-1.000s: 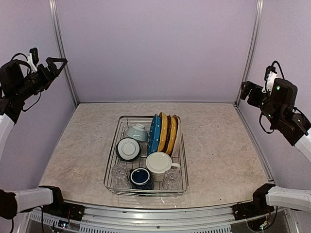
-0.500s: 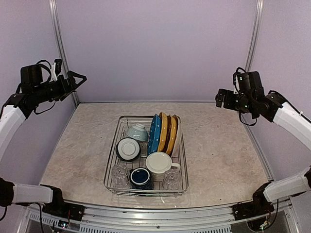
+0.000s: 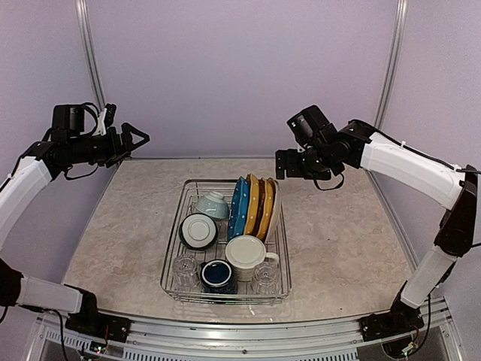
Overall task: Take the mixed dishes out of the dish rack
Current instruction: Grab the plate from the dish rack, then place the plate at the center of the board, then grab the plate from the dish rack.
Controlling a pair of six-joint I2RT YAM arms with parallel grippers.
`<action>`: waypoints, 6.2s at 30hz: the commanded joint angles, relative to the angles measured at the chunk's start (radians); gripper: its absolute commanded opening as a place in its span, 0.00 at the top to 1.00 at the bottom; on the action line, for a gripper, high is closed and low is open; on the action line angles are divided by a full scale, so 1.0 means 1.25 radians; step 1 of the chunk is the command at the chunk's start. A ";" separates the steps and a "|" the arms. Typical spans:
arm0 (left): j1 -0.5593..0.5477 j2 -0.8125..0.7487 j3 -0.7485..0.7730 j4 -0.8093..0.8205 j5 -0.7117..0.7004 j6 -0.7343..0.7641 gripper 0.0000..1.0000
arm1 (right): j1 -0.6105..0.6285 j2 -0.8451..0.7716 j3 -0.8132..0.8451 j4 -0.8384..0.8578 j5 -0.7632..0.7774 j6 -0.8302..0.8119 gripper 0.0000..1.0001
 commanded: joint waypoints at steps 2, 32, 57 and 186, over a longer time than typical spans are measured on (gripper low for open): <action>-0.020 0.006 -0.006 -0.012 0.022 0.006 0.01 | 0.055 0.054 0.053 -0.055 -0.010 0.021 0.12; -0.094 0.028 0.005 -0.045 -0.023 0.022 0.01 | 0.153 0.355 0.302 -0.379 0.284 0.237 0.80; -0.105 0.045 0.009 -0.052 -0.031 0.024 0.01 | 0.183 0.403 0.450 -0.482 0.360 0.273 1.00; -0.202 -0.005 0.089 0.112 -0.175 0.049 0.01 | -0.181 -0.258 -0.371 0.190 -0.104 0.046 0.29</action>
